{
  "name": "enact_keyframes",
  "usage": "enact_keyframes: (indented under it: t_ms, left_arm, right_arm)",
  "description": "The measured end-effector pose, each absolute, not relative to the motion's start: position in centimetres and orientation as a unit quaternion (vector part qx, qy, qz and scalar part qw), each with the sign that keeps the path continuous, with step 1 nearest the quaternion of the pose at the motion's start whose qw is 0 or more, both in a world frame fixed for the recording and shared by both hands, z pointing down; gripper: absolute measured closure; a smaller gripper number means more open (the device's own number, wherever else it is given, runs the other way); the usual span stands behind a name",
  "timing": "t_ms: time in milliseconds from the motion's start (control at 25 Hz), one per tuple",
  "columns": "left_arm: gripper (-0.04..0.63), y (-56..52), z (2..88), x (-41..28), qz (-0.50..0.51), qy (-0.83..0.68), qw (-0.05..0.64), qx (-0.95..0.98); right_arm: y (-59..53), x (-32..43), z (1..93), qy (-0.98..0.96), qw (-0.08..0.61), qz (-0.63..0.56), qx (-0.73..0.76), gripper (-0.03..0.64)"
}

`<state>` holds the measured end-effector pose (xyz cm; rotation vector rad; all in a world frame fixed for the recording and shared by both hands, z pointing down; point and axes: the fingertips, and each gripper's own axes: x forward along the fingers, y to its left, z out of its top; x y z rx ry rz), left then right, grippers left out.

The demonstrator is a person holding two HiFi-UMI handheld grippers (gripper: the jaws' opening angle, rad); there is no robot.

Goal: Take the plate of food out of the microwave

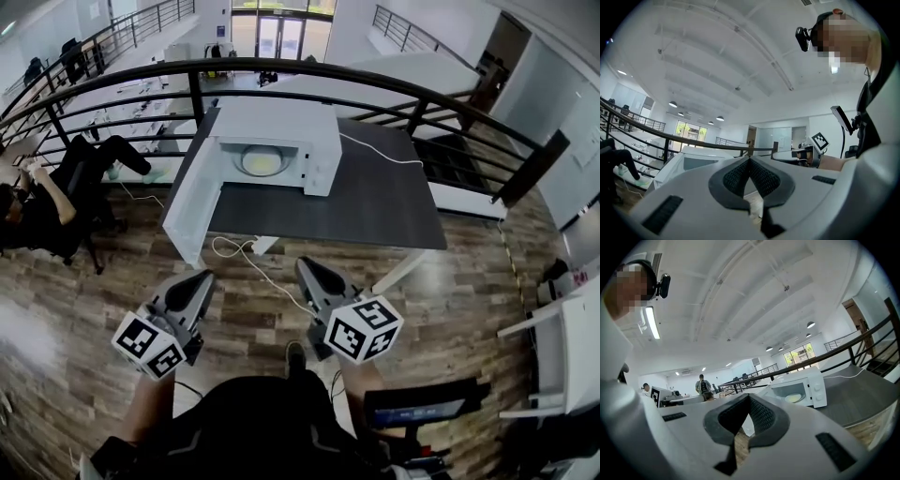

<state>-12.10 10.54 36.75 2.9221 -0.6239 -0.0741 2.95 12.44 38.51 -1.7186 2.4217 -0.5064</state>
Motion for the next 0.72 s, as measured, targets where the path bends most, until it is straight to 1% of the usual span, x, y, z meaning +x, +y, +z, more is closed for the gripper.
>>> enact_keyframes:
  t_ms: [200,360,480,600,720]
  left_arm:
    - [0.594,8.4,36.0,-9.6,-0.020,-0.228,0.068,0.971]
    - [0.594,6.3,35.9,-7.6,-0.018,-0.253,0.059,0.965]
    - [0.594,4.7,35.6,-5.5,-0.018,-0.270,0.054,0.961]
    - [0.592,3.4,35.0,-2.5,-0.032,-0.266,0.067,0.961]
    - [0.592,2.5,34.2,-1.2,-0.042,-0.270,0.062,0.960]
  right_arm:
    - [9.3,5.4,38.2,0.817,0.067,-0.168,-0.548,0.617]
    - [6.9,7.5,38.1,0.824,0.085,-0.184,-0.530,0.617]
    - [5.2,9.5,38.1,0.829,0.080,-0.184,-0.522,0.617]
    - [3.3,12.3,38.1,0.835,0.078,-0.187,-0.511,0.617]
    - [2.0,13.7,37.9,0.839,0.075,-0.186,-0.505,0.617]
